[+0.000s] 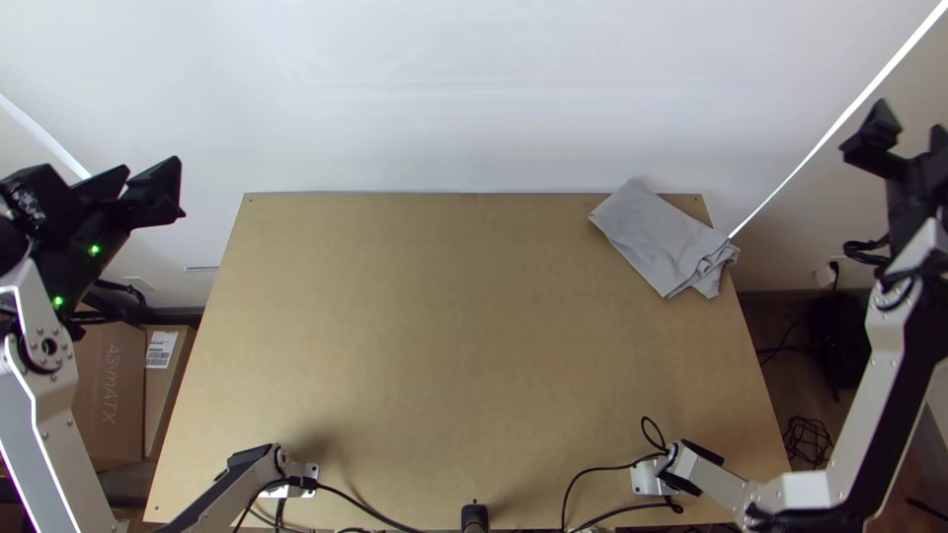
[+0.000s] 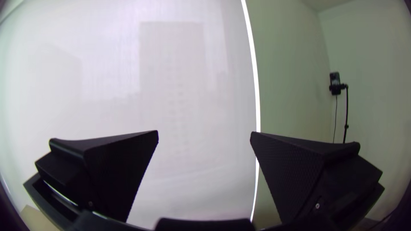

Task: Fold the t-shirt

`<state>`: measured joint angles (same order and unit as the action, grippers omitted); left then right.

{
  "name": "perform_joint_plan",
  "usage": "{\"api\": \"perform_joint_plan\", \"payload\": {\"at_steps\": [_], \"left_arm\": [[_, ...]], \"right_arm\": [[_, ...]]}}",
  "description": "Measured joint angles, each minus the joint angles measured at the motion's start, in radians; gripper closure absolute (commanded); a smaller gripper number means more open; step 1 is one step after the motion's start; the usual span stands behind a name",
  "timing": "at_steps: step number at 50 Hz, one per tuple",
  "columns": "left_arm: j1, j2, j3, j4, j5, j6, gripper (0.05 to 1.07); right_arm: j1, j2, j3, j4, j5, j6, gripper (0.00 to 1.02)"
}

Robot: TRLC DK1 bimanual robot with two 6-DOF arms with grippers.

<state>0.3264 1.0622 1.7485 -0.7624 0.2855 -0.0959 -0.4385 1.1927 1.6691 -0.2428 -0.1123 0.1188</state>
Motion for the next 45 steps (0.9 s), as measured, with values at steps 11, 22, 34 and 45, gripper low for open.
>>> {"api": "perform_joint_plan", "payload": {"at_steps": [11,22,34,45], "left_arm": [[0.079,-0.196,-0.222,0.253,-0.021,0.003,0.10],[0.091,-0.386,-0.462,0.428,-0.053,0.004,0.10],[0.091,-0.589,-0.786,0.706,-0.088,0.002,0.10],[0.091,-0.752,-1.045,0.796,-0.088,-0.020,0.10]], "right_arm": [[0.002,-0.171,-0.006,0.093,-0.001,0.087,0.03],[0.022,-0.388,-0.258,0.410,-0.006,0.123,0.03],[0.097,-0.636,-0.653,0.653,-0.008,0.124,0.03],[0.145,-0.803,-0.922,0.655,-0.008,0.124,0.03]]}}
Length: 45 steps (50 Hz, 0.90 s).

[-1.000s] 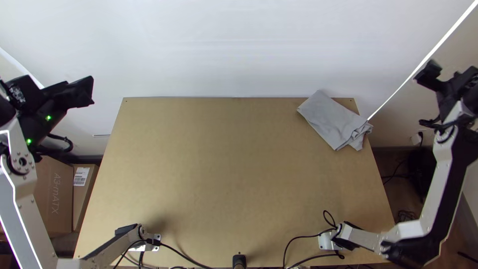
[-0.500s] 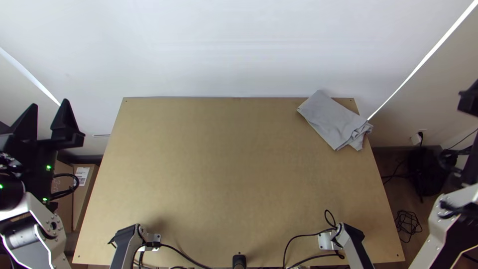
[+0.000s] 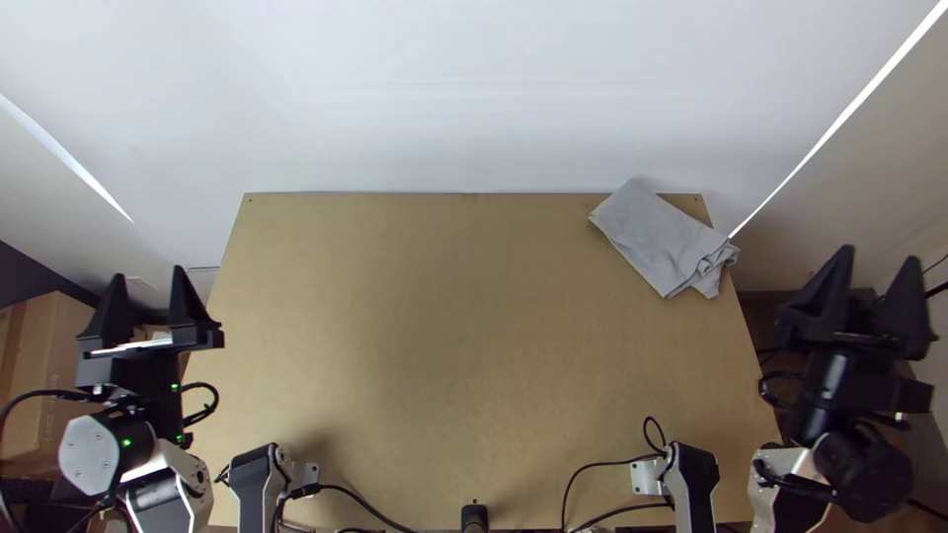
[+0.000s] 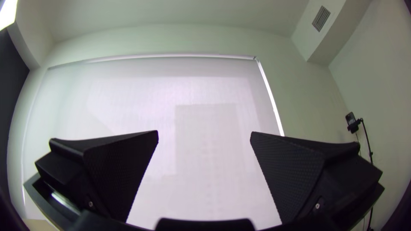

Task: Fold the t-shirt

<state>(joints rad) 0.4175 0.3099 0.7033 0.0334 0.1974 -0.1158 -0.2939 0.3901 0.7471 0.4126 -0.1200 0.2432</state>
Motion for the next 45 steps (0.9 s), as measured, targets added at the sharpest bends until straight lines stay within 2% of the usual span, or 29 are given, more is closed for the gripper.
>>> {"api": "perform_joint_plan", "payload": {"at_steps": [4,11,17,25,28,36,45], "left_arm": [[0.000,-0.052,-0.085,0.004,0.000,-0.028,0.10],[-0.048,-0.187,-0.270,0.010,0.004,-0.049,0.10],[-0.105,-0.290,-0.408,-0.011,0.004,-0.050,0.10],[-0.119,-0.302,-0.487,-0.008,0.004,-0.050,0.10],[-0.128,-0.304,-0.530,-0.008,0.004,-0.049,0.10],[-0.144,-0.304,-0.631,-0.092,0.003,-0.035,0.10],[-0.150,-0.303,-0.625,-0.115,0.004,-0.017,0.10]], "right_arm": [[0.041,-0.060,-0.121,0.018,0.000,0.000,0.03],[0.172,-0.225,-0.400,0.066,0.001,-0.002,0.03],[0.288,-0.373,-0.572,0.084,0.002,-0.031,0.03],[0.317,-0.393,-0.682,0.075,0.013,-0.048,0.03],[0.333,-0.394,-0.711,-0.013,0.019,-0.055,0.03],[0.381,-0.390,-0.732,-0.378,0.026,-0.034,0.03],[0.356,-0.388,-0.732,-0.393,0.053,-0.034,0.03]]}}
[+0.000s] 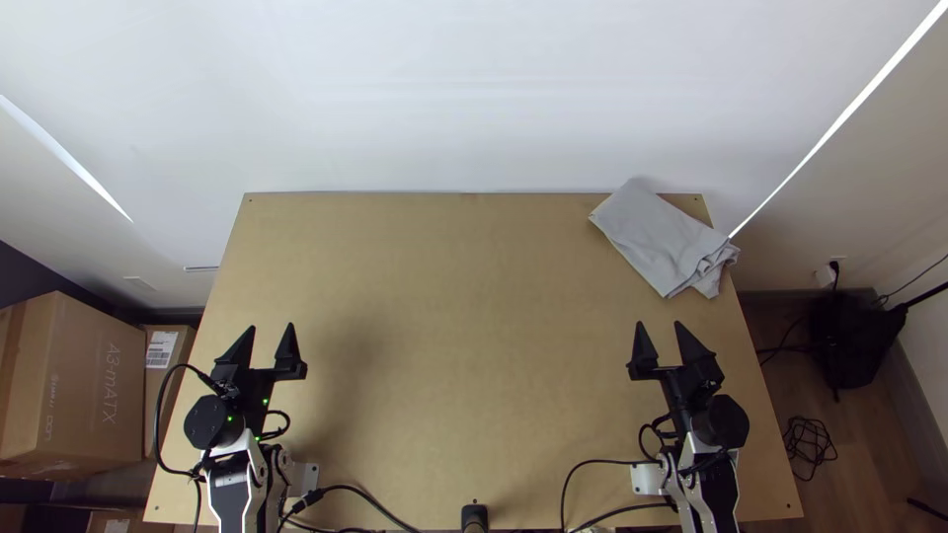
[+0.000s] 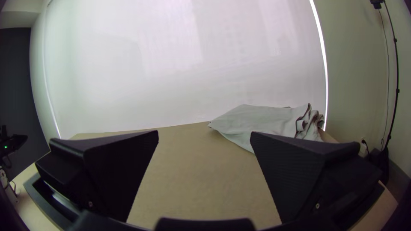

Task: Fold the t-shirt

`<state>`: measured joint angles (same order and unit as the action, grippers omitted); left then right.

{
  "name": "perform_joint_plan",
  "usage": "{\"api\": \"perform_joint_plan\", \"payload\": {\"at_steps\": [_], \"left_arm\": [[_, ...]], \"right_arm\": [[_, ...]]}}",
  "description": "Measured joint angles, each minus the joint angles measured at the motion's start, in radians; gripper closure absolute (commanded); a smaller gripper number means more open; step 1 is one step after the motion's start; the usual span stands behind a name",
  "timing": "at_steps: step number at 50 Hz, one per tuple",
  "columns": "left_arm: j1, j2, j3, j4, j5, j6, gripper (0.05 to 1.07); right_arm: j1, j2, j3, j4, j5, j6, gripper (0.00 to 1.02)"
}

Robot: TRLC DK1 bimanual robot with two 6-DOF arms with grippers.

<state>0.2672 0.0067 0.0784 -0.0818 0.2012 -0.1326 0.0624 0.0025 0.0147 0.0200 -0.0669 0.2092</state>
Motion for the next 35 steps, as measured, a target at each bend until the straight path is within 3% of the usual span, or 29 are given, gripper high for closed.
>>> {"api": "perform_joint_plan", "payload": {"at_steps": [35], "left_arm": [[0.000,0.000,0.004,-0.016,0.000,0.002,0.10]], "right_arm": [[0.000,-0.001,0.000,0.000,0.000,0.000,0.03]]}}
